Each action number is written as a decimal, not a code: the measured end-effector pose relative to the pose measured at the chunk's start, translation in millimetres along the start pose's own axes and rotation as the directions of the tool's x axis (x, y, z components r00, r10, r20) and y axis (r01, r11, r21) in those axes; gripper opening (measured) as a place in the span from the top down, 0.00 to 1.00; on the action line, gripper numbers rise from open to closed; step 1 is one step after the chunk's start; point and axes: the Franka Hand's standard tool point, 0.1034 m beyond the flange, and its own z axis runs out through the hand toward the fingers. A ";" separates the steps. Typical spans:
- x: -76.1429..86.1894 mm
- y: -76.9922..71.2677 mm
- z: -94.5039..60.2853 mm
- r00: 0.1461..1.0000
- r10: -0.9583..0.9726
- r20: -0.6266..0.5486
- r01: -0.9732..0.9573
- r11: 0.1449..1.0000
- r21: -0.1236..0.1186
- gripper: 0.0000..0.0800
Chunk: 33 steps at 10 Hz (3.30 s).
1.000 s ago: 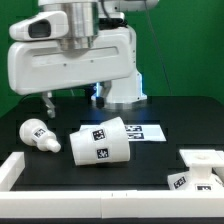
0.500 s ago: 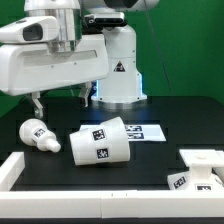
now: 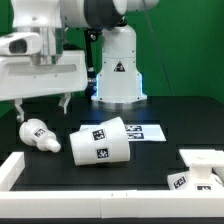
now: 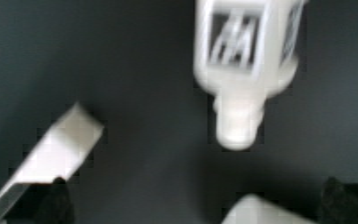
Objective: Assemble lamp
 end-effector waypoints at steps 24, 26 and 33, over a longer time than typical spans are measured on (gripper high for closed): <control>-31.7 -44.0 35.8 0.952 0.305 0.019 -0.304 0.952 -0.017 0.47; -29.0 -45.3 9.0 0.962 0.271 -0.019 -0.272 0.962 -0.034 0.47; 1.1 -69.3 -11.7 0.954 -0.298 -0.017 0.297 0.954 -0.053 0.47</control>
Offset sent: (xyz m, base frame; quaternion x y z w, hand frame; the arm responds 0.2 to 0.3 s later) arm 0.0000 0.0000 0.0000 0.0000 0.0000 0.0000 1.0000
